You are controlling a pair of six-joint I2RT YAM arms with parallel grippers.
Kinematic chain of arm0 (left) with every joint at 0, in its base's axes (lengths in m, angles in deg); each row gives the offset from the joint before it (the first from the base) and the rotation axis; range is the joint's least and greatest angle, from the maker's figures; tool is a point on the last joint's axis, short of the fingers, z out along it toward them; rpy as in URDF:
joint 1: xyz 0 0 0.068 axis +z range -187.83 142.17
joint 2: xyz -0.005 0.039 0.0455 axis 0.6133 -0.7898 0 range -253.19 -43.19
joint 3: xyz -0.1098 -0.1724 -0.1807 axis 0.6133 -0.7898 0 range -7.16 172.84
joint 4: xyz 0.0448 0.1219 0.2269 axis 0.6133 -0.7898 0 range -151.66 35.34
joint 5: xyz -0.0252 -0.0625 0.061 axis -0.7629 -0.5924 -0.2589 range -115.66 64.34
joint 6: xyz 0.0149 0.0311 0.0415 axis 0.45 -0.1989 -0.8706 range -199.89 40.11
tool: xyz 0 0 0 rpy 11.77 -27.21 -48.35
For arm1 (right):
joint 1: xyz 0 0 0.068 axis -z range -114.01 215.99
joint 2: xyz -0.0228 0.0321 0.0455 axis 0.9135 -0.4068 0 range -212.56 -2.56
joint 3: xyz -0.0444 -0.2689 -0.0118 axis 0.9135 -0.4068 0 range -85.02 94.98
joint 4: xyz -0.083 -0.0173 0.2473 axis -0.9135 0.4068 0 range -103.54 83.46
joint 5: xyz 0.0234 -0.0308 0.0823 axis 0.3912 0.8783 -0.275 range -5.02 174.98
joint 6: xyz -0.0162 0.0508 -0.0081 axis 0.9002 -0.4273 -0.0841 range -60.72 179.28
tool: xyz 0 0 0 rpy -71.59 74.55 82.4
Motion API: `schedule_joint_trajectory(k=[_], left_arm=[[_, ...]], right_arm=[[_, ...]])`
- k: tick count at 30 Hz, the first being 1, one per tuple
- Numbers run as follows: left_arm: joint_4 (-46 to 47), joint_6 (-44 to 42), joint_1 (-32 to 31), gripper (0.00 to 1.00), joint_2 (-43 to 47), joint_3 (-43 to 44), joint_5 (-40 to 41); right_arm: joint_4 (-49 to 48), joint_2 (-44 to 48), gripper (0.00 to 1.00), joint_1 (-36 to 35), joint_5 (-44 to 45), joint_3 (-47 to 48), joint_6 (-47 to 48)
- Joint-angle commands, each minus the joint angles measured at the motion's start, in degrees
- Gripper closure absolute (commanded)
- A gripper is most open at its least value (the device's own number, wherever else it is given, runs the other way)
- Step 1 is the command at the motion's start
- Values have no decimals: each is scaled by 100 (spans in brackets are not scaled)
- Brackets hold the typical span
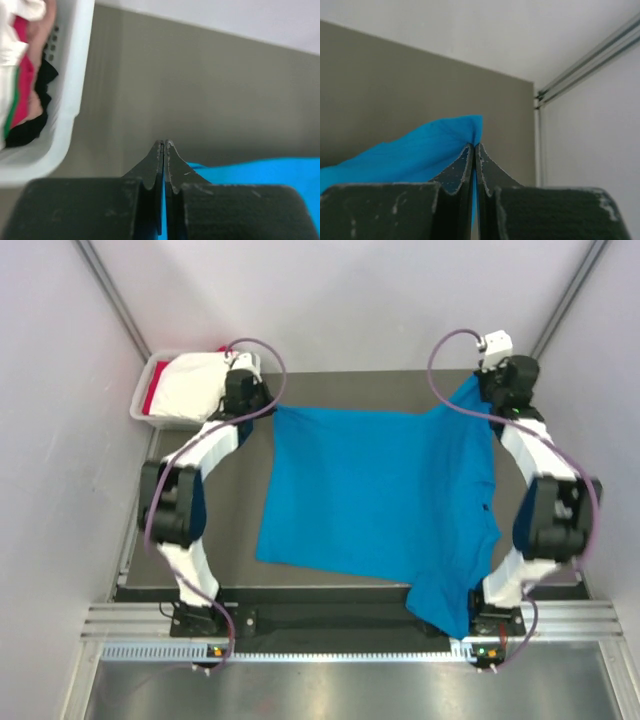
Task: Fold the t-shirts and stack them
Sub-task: Flatten the tshirt out
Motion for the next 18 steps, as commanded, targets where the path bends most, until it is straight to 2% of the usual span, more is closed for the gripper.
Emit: schedule_joint_trajectory(k=[1,5,8,14,18], left_arm=[[560,-252,2,100,-1255,1187,358],[374,-428,-7,100,-2145,2139,604],[339,-472,19,100,-2577,2561,719],[453,-577,19,100,-3183,3186,815],[348,-586,63,100,-3447,3494,860]], right_arm=[[-1249,-1462,100,48,-16,711,-35],[-1161,-2981,100,21,-51,1984,-106],[-995,-3537,100,-5,-113,2705,-123],[-1170,-4003,100,-5,-113,3330,-132],[-1108,-4356,100,-5,-358,3850,-466]])
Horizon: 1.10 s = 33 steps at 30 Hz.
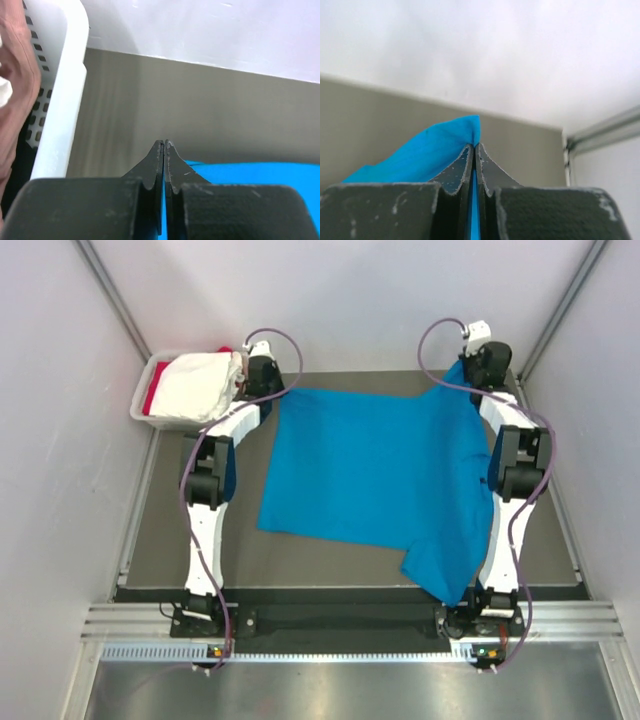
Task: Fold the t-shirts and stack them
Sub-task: Flatten the tshirt out
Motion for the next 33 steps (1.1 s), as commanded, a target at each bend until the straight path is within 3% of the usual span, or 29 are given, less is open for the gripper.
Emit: schedule_joint_trajectory(k=[1,7,23,33], left_arm=[[273,-97,92,100,-222,364,220],[484,-123,197,100,-222,83,-61],[985,-193,311,100,-169,-49,-1212],[678,-369,311,100,-2,-137,-1398]], right_arm=[[-592,-293,100,2,-278,732,-392],[-672,-452,100,-16,-375,698,-586],[-1015,321,100,45,-243,-67,-656],[-1612,1191,100,212,-313,-1261,-840]])
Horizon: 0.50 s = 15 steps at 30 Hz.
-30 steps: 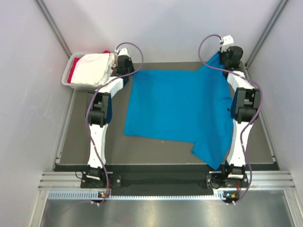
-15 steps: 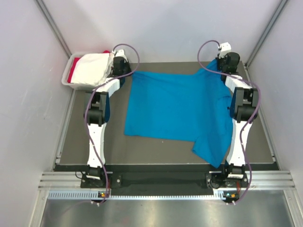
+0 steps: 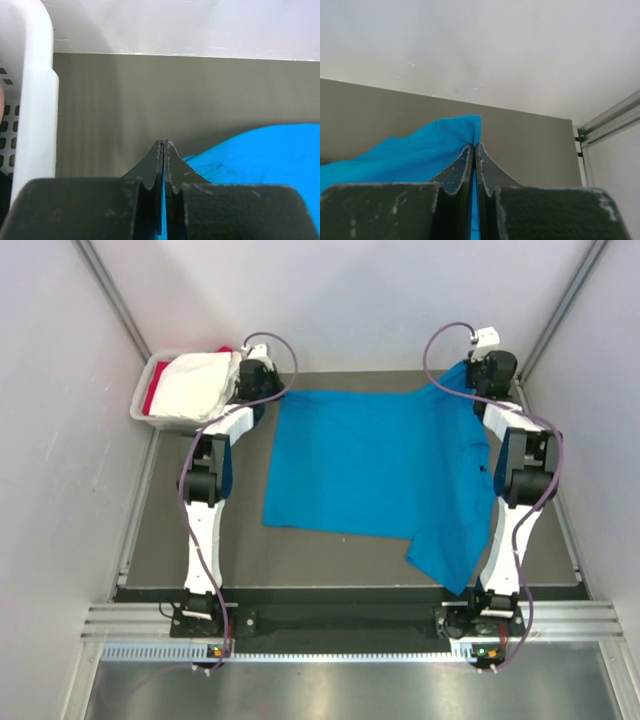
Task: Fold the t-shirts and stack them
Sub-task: Flatten the tshirt out
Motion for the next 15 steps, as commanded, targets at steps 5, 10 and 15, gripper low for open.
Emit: schedule_joint_trajectory(k=[5,10,15], left_arm=[[-75,-107,25,100,309,-119,-90],[-32,-80,34,100,317,-225,-231],[13,-115,34,100,300,-225,-134]], right_arm=[[-874,1071,100,294,-62,-753,-246],[-945,1194,100,347,-115,-973,-238],[-963,1107,100,338,-168,-929,-299]])
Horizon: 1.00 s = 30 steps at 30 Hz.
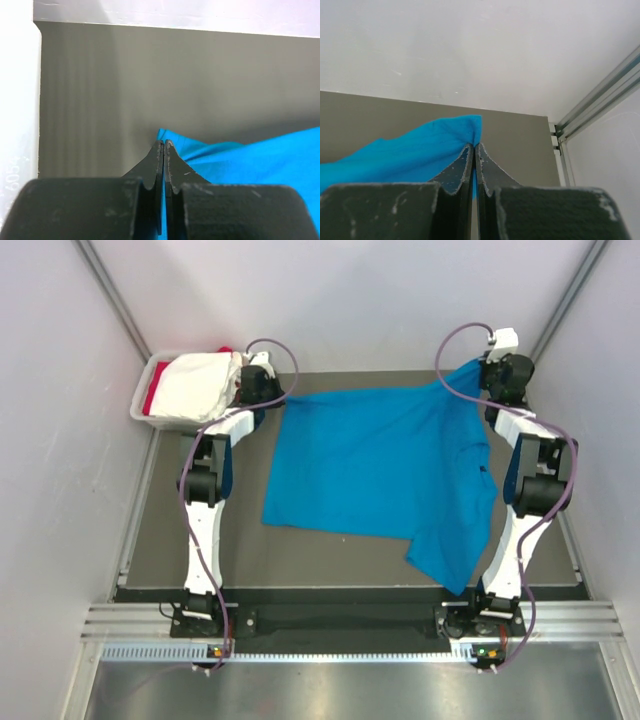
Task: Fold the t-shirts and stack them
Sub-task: Flatten the tshirt out
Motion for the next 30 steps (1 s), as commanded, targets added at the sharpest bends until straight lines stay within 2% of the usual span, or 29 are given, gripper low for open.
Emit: schedule_joint_trajectory(k=[1,8,14,19,30], left_arm=[[126,-109,34,100,291,24,-18],[153,-21,34,100,168,339,69],[258,67,34,100,151,516,894],[48,14,25,100,-156,1042,799],[82,32,-10,100,-271,947,693]], right_arm=[[-368,233,100,47,-106,54,-124],[-245,48,100,39,-405,274,-230],[-113,-198,100,12,-467,590,-274],[-122,-286,100,4,-458,608,-283],[-228,-445,100,-14,-520,661,-511]])
